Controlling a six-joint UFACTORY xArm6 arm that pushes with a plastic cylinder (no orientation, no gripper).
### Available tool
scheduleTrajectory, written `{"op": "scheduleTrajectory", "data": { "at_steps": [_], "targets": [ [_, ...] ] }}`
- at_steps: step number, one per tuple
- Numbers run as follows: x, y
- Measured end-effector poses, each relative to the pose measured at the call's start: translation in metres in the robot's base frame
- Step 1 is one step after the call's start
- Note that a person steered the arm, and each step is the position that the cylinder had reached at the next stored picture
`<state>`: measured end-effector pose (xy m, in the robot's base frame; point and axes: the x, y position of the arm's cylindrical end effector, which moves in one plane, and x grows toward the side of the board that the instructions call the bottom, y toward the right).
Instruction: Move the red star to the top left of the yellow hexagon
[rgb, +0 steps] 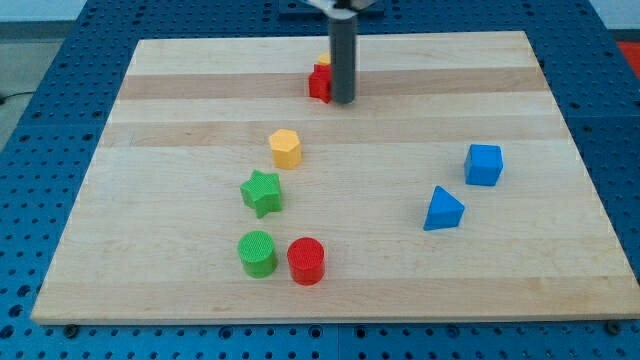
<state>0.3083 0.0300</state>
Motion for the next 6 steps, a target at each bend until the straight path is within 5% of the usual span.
{"op": "scheduleTrajectory", "data": {
  "at_steps": [2, 5, 6],
  "targets": [
    [-0.030, 0.012],
    [0.002, -0.107],
    [0.009, -0.058]
  ]
}}
